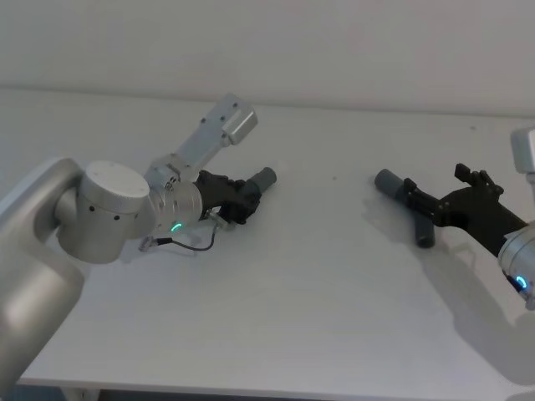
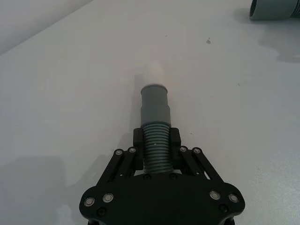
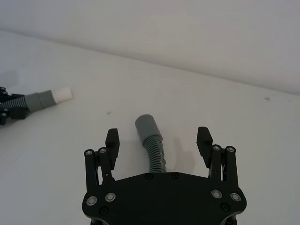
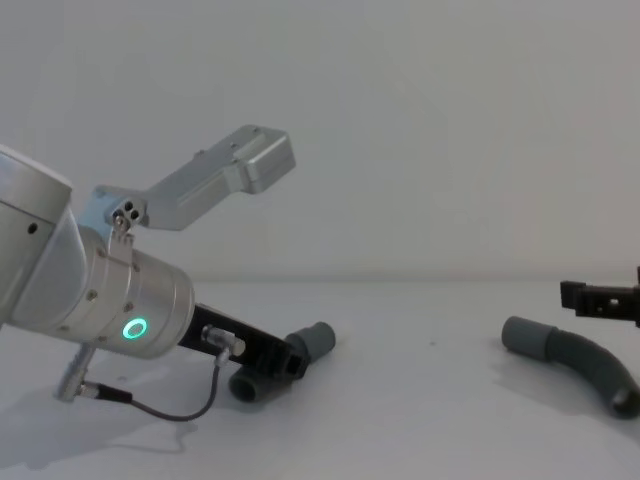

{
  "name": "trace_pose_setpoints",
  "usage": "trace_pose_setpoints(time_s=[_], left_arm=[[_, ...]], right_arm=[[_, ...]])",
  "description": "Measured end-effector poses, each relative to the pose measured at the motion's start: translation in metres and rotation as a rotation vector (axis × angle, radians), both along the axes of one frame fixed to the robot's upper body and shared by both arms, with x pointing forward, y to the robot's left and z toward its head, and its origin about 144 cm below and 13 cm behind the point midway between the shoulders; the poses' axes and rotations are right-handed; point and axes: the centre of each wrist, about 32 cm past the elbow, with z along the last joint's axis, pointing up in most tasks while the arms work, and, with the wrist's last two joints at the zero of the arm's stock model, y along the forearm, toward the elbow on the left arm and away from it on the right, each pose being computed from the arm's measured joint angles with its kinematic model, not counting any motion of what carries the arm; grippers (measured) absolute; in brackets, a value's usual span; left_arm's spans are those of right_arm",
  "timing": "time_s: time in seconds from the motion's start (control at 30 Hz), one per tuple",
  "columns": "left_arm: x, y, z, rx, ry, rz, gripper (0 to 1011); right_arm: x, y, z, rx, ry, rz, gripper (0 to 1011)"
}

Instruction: Use both hands to pick up one end of the pipe from the table, align the ends, and insert them.

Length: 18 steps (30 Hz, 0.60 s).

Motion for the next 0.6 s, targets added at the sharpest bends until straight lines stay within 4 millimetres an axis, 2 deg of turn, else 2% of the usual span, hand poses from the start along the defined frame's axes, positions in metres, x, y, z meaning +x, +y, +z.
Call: trace_pose_setpoints(time_s=[0.6], left_arm=[[0.000, 0.000, 0.000, 0.000, 0.000, 0.000, 308]], right_arm=[[0.026, -0.013, 0.001, -0.045, 0.081, 0.069, 1004]])
